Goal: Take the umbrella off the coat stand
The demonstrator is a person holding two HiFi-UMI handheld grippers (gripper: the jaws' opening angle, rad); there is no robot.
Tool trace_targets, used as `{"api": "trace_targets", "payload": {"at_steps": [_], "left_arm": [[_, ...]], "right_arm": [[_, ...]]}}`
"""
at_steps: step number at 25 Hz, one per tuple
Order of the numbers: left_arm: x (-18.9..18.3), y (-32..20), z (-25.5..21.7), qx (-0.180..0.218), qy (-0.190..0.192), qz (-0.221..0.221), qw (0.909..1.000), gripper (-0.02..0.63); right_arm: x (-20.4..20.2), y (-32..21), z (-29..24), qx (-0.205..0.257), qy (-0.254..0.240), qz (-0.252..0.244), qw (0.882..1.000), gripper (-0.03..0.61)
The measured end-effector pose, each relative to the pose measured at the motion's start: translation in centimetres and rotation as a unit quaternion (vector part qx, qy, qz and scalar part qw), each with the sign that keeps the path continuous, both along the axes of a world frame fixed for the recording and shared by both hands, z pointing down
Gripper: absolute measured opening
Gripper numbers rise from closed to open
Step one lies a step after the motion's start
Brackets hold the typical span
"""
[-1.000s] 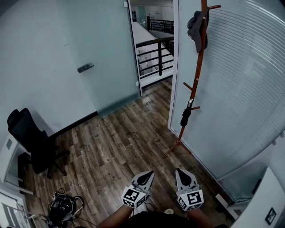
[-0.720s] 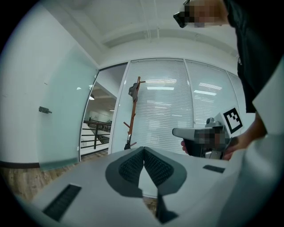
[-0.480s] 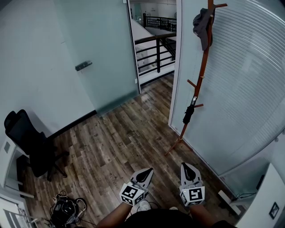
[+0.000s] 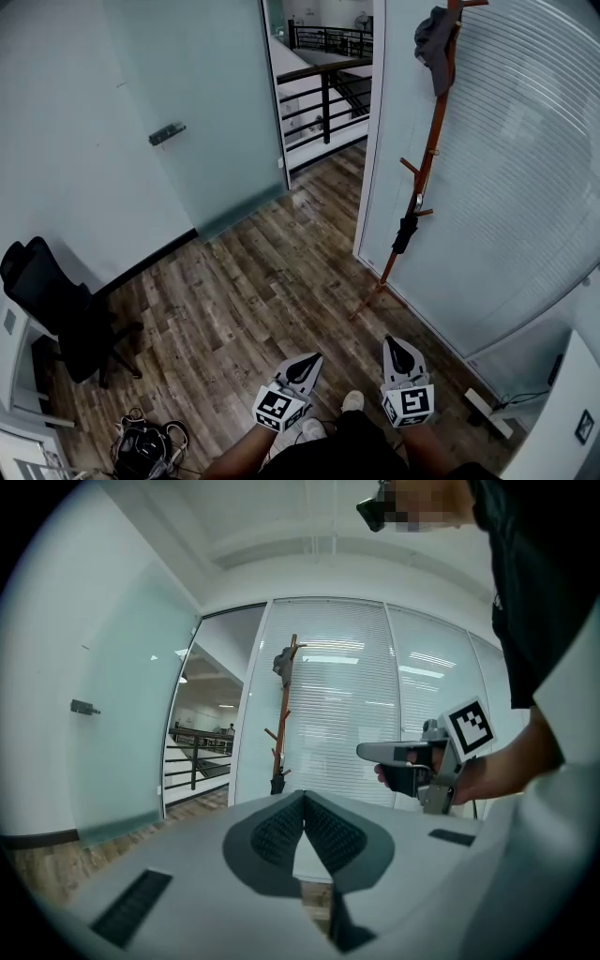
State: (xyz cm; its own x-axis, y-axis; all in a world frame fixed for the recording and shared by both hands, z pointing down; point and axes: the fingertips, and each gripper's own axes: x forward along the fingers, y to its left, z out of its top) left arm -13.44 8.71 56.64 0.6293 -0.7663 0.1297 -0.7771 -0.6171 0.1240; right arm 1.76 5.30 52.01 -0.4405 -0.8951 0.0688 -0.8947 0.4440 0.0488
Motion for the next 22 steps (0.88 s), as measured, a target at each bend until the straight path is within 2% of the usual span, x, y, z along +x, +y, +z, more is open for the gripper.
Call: {"api": "trace_targets", "payload": {"at_steps": [4,16,20,22], "left_arm": [[0.0,-0.9,0.9,-0.012,-0.001,0.005,0.9999,0.014],[-0.2,-7.3,0.6,-0.004,0.013,0.005,0.9999,0.014],[0.0,-10.1,1.0,-0.016,0.003,0.010,0.9998,0.014],[0.2,-12.2,0.7,-0.009,-0.001,0.011,0.9999,0.014]], "right_arm": [[-0.2,-1.9,1.0,-0.021,-0.007,0.012,1.000,0.006],[-1.6,-9.2,1.2,-0.017,-0.007,0.002,1.000,0.006],[-1.9,-12.5,0.8,-0.013,-0.007,-0.001,1.000,0.006],[-1.9,-14.4,0.9,-0.013,-0.008,-0.004,1.000,0.006]]}}
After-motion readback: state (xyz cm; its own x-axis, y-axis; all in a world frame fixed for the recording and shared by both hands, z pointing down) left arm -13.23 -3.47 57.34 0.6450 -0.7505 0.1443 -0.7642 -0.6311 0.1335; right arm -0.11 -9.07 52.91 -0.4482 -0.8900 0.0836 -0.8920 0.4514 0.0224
